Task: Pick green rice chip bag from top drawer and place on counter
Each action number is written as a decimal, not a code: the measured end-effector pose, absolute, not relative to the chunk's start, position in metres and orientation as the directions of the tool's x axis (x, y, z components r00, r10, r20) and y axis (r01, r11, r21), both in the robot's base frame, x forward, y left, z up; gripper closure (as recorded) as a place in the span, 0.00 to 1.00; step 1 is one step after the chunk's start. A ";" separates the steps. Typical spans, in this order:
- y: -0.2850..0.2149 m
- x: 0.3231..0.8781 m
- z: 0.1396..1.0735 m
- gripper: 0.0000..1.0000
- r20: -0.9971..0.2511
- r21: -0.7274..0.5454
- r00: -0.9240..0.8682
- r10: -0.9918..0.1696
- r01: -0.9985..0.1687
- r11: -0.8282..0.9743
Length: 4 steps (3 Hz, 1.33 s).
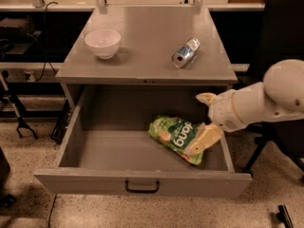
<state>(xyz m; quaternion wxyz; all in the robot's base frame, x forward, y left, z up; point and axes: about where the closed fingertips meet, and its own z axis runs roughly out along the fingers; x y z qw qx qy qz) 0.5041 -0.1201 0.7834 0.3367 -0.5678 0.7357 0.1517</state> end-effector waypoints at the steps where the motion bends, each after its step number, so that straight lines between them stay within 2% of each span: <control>1: -0.106 0.521 0.749 0.00 -0.667 -0.126 -0.160 -0.728 -0.938 0.321; 4: -0.082 0.566 0.637 0.00 -0.633 -0.025 -0.283 -0.721 -0.923 0.384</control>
Offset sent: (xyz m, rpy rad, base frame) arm 0.0603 0.0360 -0.1142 -0.0274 0.1069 -0.0574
